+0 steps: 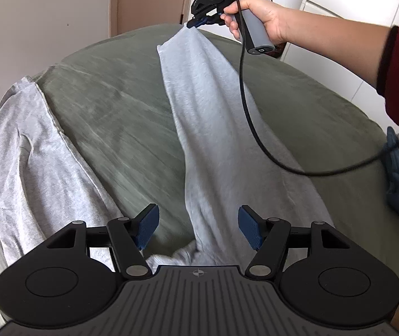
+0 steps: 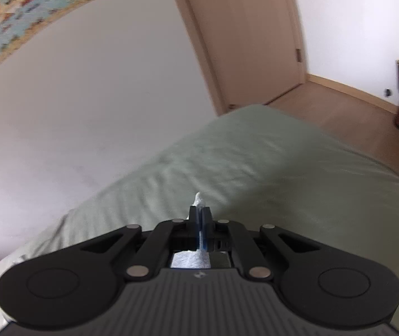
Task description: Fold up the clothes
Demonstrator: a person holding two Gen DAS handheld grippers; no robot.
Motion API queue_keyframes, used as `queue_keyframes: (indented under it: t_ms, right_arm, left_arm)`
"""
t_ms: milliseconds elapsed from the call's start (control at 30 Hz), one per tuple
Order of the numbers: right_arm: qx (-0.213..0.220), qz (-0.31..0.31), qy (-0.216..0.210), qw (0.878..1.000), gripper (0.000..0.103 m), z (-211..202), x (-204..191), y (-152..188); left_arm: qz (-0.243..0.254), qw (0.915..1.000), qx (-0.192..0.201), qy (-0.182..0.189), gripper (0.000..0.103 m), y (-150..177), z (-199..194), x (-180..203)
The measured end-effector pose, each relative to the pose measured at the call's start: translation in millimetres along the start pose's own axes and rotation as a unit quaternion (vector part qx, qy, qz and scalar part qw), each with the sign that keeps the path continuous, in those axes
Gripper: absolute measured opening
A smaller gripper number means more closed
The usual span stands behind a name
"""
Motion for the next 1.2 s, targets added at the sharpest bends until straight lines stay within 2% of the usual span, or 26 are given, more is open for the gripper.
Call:
queue_keyframes:
  t_ms: [100, 133, 200, 267, 367, 400, 467, 600, 767, 833, 867, 900, 1067, 1200]
  right_arm:
    - [-0.014, 0.002, 0.040, 0.999, 0.003, 11.9, 13.0, 11.9]
    - [-0.022, 0.004, 0.049, 0.999, 0.007, 16.0, 16.9, 16.7]
    - [-0.028, 0.017, 0.066, 0.997, 0.028, 19.3, 25.0, 25.2]
    - [-0.008, 0.034, 0.067, 0.997, 0.039, 14.3, 29.2, 24.4]
    - [0.029, 0.051, 0.040, 0.997, 0.039, -3.2, 21.3, 13.6]
    - [0.015, 0.027, 0.012, 0.999, 0.039, -4.0, 5.0, 10.1]
    - [-0.022, -0.021, -0.008, 1.000, 0.039, -2.4, -21.3, 13.1]
    - [-0.085, -0.145, 0.024, 0.985, 0.038, 18.8, -76.3, 38.8]
    - [-0.096, -0.185, 0.084, 0.974, 0.037, 42.5, -98.3, 57.5]
    - [-0.098, -0.184, 0.092, 0.974, 0.021, 43.5, -102.8, 61.0]
    - [-0.097, -0.182, 0.094, 0.974, 0.009, 41.7, -106.0, 62.0]
    - [-0.095, -0.179, 0.097, 0.975, 0.005, 40.8, -107.4, 60.8]
    - [-0.071, -0.148, 0.082, 0.983, 0.004, 42.2, -107.1, 46.1]
    - [-0.068, -0.142, 0.081, 0.984, 0.008, 49.3, -115.5, 54.9]
  left_arm:
    - [-0.001, 1.0000, 0.002, -0.001, 0.062, -0.6, -1.1, -0.7]
    - [-0.001, 1.0000, 0.003, -0.001, 0.062, -0.9, -1.3, -0.9]
    - [0.000, 1.0000, 0.003, -0.003, 0.062, -1.0, -1.1, -1.8]
    - [-0.001, 1.0000, 0.002, -0.004, 0.062, -1.1, 0.2, -3.5]
    - [-0.003, 1.0000, -0.001, -0.005, 0.062, -1.5, 2.9, -4.5]
    - [-0.004, 1.0000, -0.002, -0.005, 0.062, -2.0, 3.8, -4.3]
    - [-0.002, 1.0000, -0.001, -0.003, 0.062, -3.6, 3.1, -2.8]
    - [0.003, 1.0000, 0.002, -0.003, 0.062, -3.9, 0.3, -1.6]
    - [0.003, 1.0000, -0.002, -0.005, 0.062, -1.5, 1.9, -2.2]
    - [0.004, 1.0000, -0.003, -0.002, 0.062, -1.1, 2.0, -1.0]
    - [0.005, 1.0000, -0.003, 0.000, 0.062, -1.3, 2.0, -0.7]
    - [0.005, 1.0000, -0.002, 0.002, 0.062, -1.6, 1.9, -0.5]
    - [0.005, 1.0000, -0.002, 0.003, 0.062, -1.5, 0.6, 0.9]
    - [0.008, 1.0000, -0.003, 0.005, 0.062, -0.3, -1.0, 2.3]
Point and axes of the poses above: each gripper's, at about its wrist camera, not at the fingertips, and z roughly the way its jaws point, x to its right, y to its underside, the point moved 3 cm from there along z, roughly the way its jaws point, and after that the axes turned 5 degrees about x, right-handed, at the moved point
